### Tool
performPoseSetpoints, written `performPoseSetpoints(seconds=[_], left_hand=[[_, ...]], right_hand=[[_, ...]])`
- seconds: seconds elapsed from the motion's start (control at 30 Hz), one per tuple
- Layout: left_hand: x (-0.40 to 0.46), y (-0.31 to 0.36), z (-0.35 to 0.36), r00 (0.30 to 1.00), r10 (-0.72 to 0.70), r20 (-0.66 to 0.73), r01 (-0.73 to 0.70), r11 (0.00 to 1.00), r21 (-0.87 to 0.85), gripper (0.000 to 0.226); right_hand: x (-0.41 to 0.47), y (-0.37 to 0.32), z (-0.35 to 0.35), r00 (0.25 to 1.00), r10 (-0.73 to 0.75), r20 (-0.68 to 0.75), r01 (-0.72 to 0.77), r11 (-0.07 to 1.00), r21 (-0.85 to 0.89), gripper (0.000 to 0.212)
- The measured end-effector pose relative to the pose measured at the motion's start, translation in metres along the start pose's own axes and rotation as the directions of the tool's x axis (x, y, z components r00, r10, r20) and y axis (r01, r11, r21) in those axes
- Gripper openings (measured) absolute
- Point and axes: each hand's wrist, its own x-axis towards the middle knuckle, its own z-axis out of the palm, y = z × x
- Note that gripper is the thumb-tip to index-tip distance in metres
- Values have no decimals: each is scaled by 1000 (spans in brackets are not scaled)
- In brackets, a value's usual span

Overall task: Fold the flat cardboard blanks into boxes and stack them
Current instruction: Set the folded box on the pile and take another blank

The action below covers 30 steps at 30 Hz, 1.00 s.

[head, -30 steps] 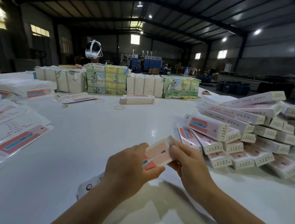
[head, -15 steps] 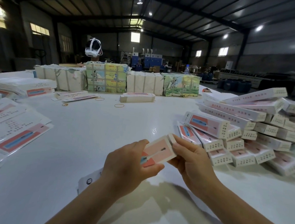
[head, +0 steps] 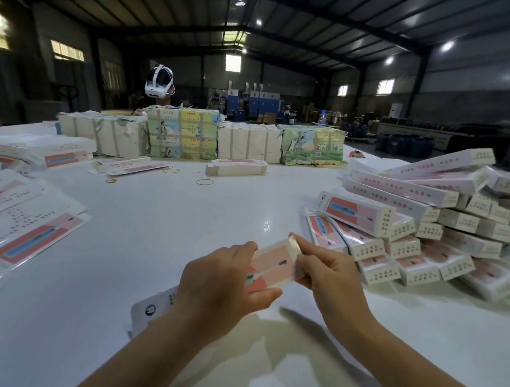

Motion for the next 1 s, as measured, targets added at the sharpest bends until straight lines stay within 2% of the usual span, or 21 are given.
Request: performPoseSetpoints(seconds=[0.1, 0.17, 0.3, 0.47, 0.7, 0.8, 1.0], left_hand=[[0, 3, -3, 1000, -6, -22, 6, 1000, 14, 69], [1, 4, -3, 999, -12, -38, 13, 1000, 16, 70], [2, 7, -5, 999, -10, -31, 12, 998, 64, 63], [1, 10, -3, 988, 61, -142, -43, 991, 129, 62], [0, 12, -2, 986, 99, -138, -72, 980, 187, 60], [0, 11, 0, 985, 104, -134, -80, 981, 174, 59], [3, 4, 0, 992, 58, -111, -41, 989, 145, 63]], right_hand=[[-1, 2, 1, 998, -45, 38, 48, 995, -86, 58], [-4, 4, 4, 993, -109, 49, 116, 974, -194, 44], [-10, 7, 10, 950, -309, 52, 300, 849, -435, 23], [-13, 6, 10, 932, -347, 102, 340, 745, -574, 23], [-14, 7, 8, 930, -331, 162, 349, 646, -679, 16], [-13, 8, 8, 935, -320, 156, 337, 659, -672, 18], [-9, 8, 11, 982, -172, 81, 189, 835, -517, 31]])
